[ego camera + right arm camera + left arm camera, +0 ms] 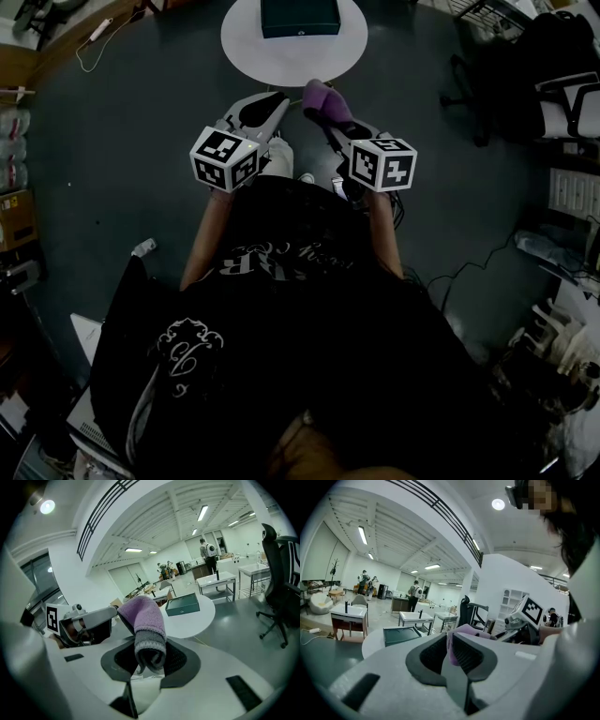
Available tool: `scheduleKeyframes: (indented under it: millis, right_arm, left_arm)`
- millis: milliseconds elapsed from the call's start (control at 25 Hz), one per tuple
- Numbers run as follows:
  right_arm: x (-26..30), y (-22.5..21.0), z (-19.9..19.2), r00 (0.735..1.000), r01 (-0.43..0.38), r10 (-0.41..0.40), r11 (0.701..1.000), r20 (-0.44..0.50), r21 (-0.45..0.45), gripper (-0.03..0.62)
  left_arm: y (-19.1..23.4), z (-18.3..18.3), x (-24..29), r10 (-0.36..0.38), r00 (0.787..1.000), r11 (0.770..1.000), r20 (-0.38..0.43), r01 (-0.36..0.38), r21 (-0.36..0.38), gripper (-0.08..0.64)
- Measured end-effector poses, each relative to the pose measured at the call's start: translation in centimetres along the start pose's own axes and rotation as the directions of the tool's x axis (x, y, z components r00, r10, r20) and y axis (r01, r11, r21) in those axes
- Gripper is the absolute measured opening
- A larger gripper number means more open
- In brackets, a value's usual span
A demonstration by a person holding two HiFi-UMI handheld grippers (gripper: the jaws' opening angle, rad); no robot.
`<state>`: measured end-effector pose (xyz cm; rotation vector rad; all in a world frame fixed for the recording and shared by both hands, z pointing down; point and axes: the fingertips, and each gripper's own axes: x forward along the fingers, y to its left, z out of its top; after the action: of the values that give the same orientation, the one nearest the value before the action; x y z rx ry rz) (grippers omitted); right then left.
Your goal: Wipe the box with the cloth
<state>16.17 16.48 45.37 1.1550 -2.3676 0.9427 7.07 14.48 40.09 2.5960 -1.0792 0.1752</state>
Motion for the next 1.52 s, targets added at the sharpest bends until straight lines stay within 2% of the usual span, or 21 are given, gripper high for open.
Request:
scheduleKeyframes:
  millis: [320,640,960,1280,1520]
  right_arm:
    - [1.8,-2.0,1.4,1.0,0.006,-0.006,1.0,-0.023,0.027,0.101]
    - [6.4,-3.4,5.0,0.999,0.021,-0.02,0.999,-0.038,0.044,0.101]
    - [12.2,-4.1,9.4,0.996,0.035,-0.033,0.999,-0.086,0.03,0.101]
    - [17.9,-5.3,13.4,0.988,0.078,-0.077,0.997,-0.136,0.001,0.101]
    - [21.5,-6.4,16.2,0.978,0.106,-0.116,0.992,-0.173,-0.066,0.101]
  left_arm:
    - [1.9,0.3,1.7,0.014,1.0,1.0,-0.024,-0.014,0.005,0.04]
    - [8.2,1.2,3.4,0.067,0.997,0.997,-0.04,-0.068,-0.023,0.04]
    - [15.6,4.2,6.4,0.061,0.998,0.998,-0.029,-0.062,-0.03,0.04]
    - [22.0,5.2,8.2,0.043,0.998,0.998,-0.055,-0.045,-0.039,0.04]
    - [25.3,5.4,9.1,0.004,0.997,0.999,-0.076,-0.008,-0.043,0.04]
